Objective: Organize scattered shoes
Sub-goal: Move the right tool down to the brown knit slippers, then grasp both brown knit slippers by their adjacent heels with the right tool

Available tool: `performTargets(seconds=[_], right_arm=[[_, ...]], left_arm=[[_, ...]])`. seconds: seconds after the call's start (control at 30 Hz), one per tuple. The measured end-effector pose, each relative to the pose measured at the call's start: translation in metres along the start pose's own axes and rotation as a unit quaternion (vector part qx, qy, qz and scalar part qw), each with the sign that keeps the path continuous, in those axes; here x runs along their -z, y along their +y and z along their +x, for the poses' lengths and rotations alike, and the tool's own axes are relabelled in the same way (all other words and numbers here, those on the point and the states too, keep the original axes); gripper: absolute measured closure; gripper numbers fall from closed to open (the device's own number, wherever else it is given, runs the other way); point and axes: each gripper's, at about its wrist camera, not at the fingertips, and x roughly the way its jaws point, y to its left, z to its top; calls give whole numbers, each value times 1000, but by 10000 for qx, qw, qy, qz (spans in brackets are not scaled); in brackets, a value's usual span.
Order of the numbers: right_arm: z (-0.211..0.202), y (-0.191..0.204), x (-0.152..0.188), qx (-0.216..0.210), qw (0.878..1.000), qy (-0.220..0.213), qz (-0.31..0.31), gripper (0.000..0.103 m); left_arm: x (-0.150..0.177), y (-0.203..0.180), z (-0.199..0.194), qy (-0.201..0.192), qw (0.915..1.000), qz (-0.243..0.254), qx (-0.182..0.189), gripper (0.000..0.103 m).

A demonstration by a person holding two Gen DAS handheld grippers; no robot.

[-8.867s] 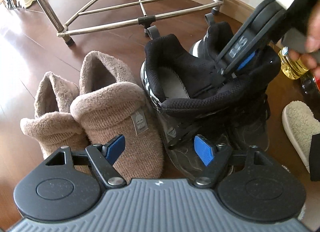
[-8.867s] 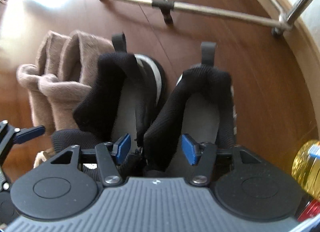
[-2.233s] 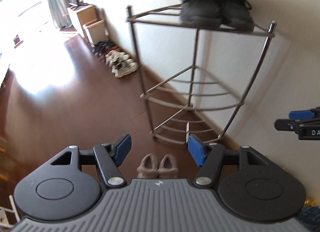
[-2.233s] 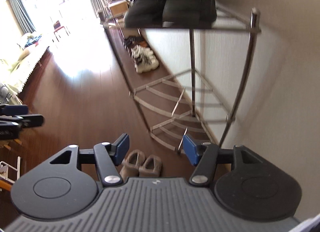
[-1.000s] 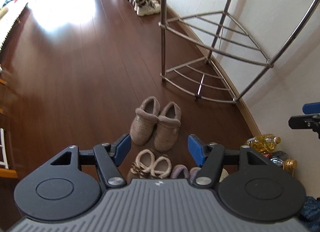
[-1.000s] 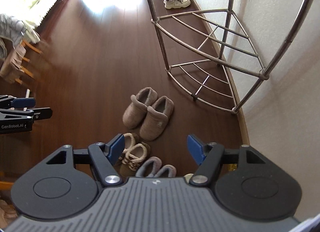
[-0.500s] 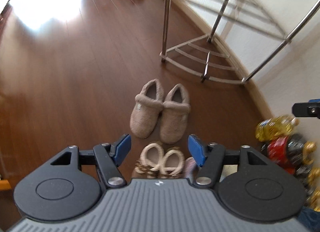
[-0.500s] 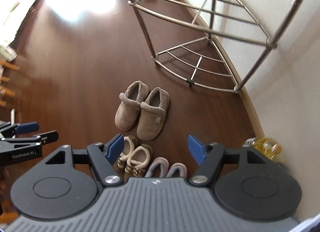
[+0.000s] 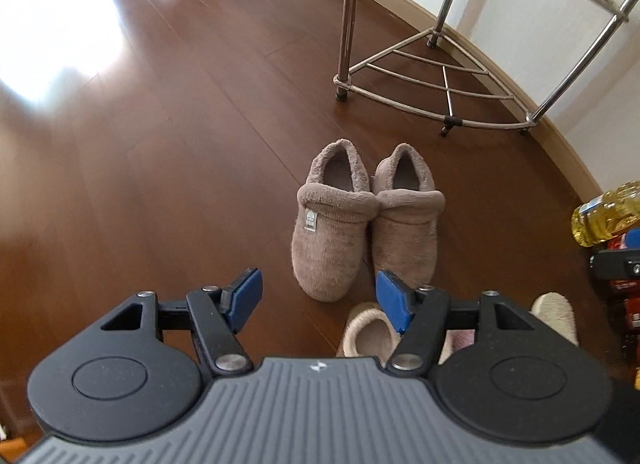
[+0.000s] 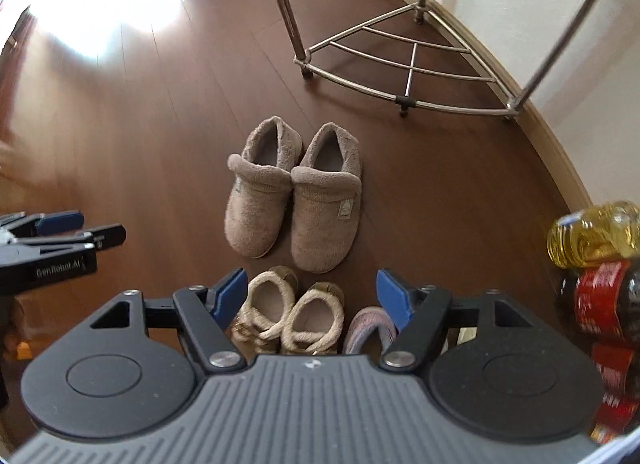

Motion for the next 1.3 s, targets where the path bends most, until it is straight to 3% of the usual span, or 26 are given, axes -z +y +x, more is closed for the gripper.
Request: performTargets(seconds=[0.4, 0.77, 1.1, 1.3], right_arm=[[98, -10, -22, 144, 9996, -218, 75, 34], [168, -1, -48, 75, 9990, -445, -56, 34], [225, 11, -68, -6, 9981, -593, -188, 33], [266, 21, -86, -292, 9973, -656, -138, 31]], left_arm=[[4, 11, 78, -264, 9980, 438, 363, 38], [-3, 20, 133, -427, 9933, 1009, 366, 38], [8, 19, 178, -443, 9912, 1165, 455, 38], [14, 19, 196, -460, 9913, 1121, 515, 38]])
